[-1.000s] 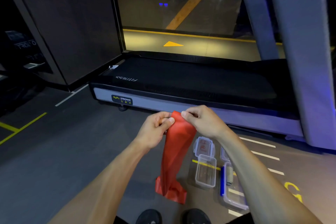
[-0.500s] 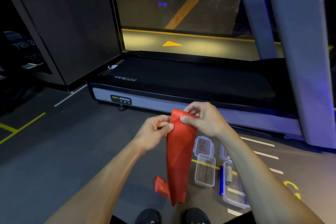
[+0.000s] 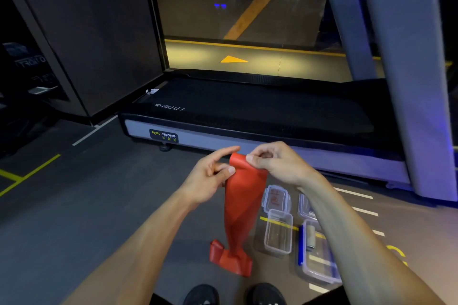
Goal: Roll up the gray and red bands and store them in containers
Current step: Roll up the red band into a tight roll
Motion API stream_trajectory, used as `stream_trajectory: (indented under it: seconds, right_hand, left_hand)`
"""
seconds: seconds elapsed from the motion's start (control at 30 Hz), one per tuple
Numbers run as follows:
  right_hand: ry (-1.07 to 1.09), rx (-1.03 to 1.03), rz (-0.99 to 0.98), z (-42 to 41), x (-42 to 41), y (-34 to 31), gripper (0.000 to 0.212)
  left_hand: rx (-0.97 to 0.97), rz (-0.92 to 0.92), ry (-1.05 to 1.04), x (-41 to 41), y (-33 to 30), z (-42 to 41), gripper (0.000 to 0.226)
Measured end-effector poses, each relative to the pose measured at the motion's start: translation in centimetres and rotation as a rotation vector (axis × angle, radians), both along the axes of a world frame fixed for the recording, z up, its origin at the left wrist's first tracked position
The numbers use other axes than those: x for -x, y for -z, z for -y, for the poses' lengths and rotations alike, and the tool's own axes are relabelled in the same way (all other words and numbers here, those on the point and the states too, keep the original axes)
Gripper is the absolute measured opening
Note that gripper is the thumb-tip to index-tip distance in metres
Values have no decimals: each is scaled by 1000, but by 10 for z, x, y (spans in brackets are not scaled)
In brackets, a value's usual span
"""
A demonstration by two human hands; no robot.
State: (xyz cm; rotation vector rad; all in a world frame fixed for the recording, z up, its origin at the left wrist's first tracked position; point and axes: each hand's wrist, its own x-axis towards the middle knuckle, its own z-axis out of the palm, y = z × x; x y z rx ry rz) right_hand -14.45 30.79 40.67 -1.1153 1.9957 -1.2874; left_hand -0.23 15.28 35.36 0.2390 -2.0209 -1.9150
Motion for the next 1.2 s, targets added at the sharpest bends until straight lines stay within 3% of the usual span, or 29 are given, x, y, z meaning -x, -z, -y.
stream_trajectory:
  seconds: [0.1,0.27,0.3,0.4,0.43,0.57,0.9,1.2]
  right_hand:
    - [-17,-13,-26,-1,1,2,29]
    - [-52,-109,-73,-3,2,5,67]
    - [-49,-107,-65,-3,2,5,65]
    - [-25,-65,-48,-3,3,8,27]
    - [-16,-60,-78,-3,3,9,23]
    - [42,-42,-213,0,-2,8,43]
    - [130,-22,-285,1,4,6,34]
    - [46,-64,-277,1,0,3,59]
  left_hand:
    - [4,-1,-11,0,-1,-2,36]
    - [3,35,-30,0,0,-4,22]
    - [-8,38,-30,0,0,-4,21]
    - [-43,38,-35,0,0,-4,18]
    - [-47,39,-37,0,0,-5,18]
    - [-96,44,-57,2,-3,-7,20]
    - [-116,21,1,4,-2,-9,25]
    - [-91,31,-40,8,1,-5,46]
